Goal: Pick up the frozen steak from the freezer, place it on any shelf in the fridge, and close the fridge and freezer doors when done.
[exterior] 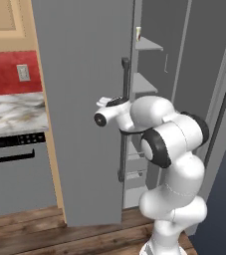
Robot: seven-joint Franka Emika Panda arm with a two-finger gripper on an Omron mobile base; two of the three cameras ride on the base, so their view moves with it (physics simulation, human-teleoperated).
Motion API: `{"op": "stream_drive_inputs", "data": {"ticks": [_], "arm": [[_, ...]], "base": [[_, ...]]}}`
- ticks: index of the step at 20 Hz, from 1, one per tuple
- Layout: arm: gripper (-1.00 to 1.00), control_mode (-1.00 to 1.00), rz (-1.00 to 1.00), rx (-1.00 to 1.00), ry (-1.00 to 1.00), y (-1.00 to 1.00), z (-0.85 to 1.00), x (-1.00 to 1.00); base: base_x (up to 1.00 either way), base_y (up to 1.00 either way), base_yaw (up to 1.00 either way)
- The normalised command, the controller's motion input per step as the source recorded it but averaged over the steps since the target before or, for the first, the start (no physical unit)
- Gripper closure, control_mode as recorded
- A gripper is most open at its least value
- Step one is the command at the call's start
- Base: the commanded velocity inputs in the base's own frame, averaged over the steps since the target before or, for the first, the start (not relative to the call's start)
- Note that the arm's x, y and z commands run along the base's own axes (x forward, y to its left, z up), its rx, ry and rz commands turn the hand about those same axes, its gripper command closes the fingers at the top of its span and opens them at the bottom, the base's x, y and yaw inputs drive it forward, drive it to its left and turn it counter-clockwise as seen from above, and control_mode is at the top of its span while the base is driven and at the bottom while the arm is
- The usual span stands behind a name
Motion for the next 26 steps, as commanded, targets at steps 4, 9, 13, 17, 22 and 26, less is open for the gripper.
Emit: {"op": "stream_drive_inputs", "data": {"ticks": [4,9,13,17,22,26], "arm": [[-1.00,-1.00,0.02,0.00,0.00,-0.20,0.00,0.42],[-1.00,-1.00,0.03,0.00,0.00,-0.21,0.00,0.43],[-1.00,-1.00,0.03,0.00,0.00,-0.19,0.00,0.39],[-1.00,-1.00,0.03,0.00,0.00,-0.18,0.00,0.33],[-1.00,-1.00,0.03,0.00,0.00,-0.19,0.00,0.33],[-1.00,-1.00,0.01,0.01,0.03,-0.05,0.03,0.10]], "base": [[0.00,0.00,0.00],[0.00,0.00,0.00],[0.00,0.00,0.00],[0.00,0.00,0.00],[0.00,0.00,0.00],[0.00,0.00,0.00]]}}
